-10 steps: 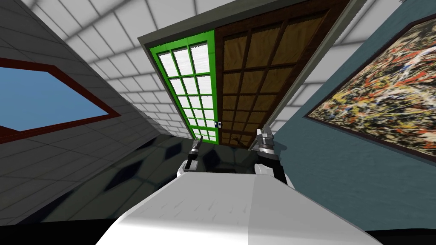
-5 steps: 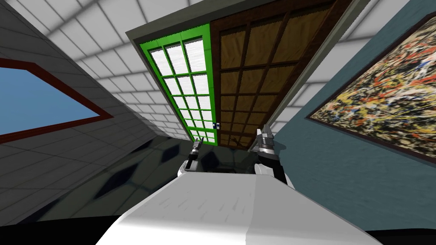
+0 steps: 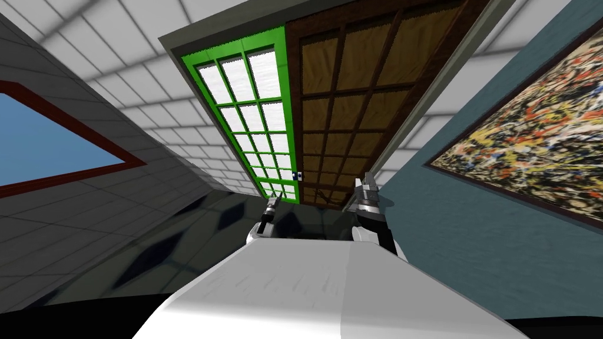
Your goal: Pull the door open
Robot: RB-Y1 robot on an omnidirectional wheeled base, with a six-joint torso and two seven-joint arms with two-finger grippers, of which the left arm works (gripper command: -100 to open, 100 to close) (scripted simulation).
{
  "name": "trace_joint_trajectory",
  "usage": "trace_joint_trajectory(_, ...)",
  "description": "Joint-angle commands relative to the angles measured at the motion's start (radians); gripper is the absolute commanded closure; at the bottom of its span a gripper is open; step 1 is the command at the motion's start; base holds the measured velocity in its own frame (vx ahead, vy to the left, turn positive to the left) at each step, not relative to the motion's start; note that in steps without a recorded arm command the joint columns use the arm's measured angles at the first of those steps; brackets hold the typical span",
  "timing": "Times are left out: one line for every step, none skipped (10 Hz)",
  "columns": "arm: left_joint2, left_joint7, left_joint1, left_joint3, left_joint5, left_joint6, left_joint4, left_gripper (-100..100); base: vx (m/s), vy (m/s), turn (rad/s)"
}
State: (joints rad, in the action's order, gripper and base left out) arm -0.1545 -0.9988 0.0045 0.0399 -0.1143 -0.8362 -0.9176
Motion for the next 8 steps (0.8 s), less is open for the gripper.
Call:
trace_joint_trajectory(-0.001, -0.037, -0.011, 0.000, -0.005, -0.002, 0.032, -100, 0.098, -0.061, -0.037)
trace_joint_trajectory(-0.003, -0.059, -0.021, 0.000, -0.007, -0.007, 0.058, -100, 0.116, -0.051, -0.029)
trace_joint_trajectory(-0.004, -0.078, -0.030, 0.001, -0.009, -0.011, 0.083, -100, 0.118, -0.037, -0.026)
trace_joint_trajectory(-0.005, -0.096, -0.039, 0.001, -0.011, -0.016, 0.105, -100, 0.109, -0.045, -0.028)
trace_joint_trajectory(-0.006, -0.115, -0.048, 0.002, -0.013, -0.020, 0.128, -100, 0.106, -0.035, -0.027)
trace_joint_trajectory(-0.008, -0.133, -0.057, 0.002, -0.015, -0.024, 0.151, -100, 0.104, -0.017, -0.024)
trace_joint_trajectory(-0.009, -0.152, -0.066, 0.003, -0.017, -0.028, 0.174, -100, 0.100, -0.025, -0.030)
trace_joint_trajectory(-0.010, -0.168, -0.074, 0.003, -0.019, -0.031, 0.194, -100, 0.088, -0.038, -0.026)
